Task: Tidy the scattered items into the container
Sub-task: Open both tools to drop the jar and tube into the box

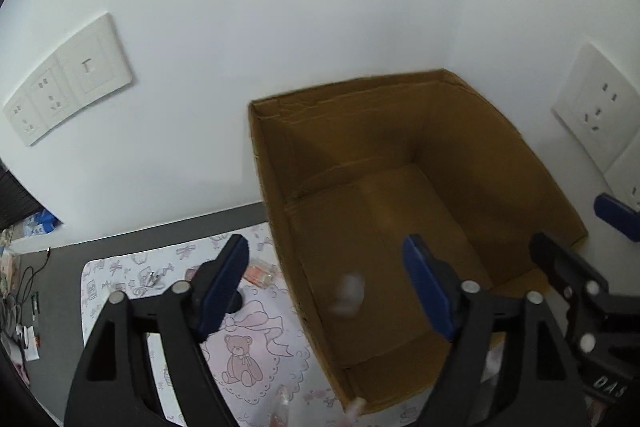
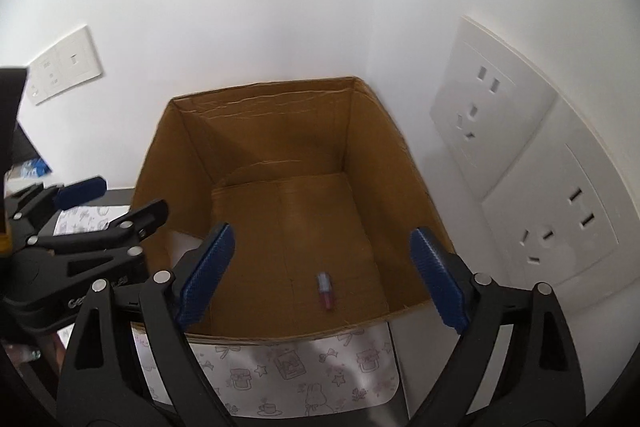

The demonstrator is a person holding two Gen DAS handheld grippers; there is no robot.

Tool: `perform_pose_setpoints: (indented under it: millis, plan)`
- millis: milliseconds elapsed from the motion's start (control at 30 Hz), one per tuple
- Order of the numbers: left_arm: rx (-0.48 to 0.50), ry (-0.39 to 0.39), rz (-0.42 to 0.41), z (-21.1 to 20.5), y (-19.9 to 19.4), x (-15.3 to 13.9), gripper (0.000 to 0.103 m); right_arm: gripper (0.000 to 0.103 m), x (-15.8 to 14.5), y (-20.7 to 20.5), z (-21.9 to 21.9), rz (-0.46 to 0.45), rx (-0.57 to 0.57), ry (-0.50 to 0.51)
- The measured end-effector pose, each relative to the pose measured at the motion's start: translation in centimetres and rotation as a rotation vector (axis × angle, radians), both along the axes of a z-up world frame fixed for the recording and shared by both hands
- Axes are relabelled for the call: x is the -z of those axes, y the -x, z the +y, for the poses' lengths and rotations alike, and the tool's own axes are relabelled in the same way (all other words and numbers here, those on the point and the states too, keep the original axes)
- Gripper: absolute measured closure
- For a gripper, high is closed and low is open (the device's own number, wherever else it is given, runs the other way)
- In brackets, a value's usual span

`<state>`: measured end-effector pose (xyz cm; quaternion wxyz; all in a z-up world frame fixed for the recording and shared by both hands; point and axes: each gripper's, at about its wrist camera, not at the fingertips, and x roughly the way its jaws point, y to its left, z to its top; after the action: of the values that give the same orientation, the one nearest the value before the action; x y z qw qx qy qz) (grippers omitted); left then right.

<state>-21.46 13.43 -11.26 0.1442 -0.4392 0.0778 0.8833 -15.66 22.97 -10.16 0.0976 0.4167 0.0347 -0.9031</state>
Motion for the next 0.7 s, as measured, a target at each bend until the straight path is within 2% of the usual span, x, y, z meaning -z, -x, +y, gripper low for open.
perform_pose_setpoints:
  millis: [200,700]
  plan:
    - [-0.032,0.027,0.028,-0.3,-0.3,-0.4,0.018,0.011,0.0,0.4,-0.7,-0.003,-0.010,-0.002]
    - [-0.020,0.076,0.050,0.3,-1.2,-0.7,0.018,0.003,-0.3,0.1,-0.2,0.004,0.003,-0.004]
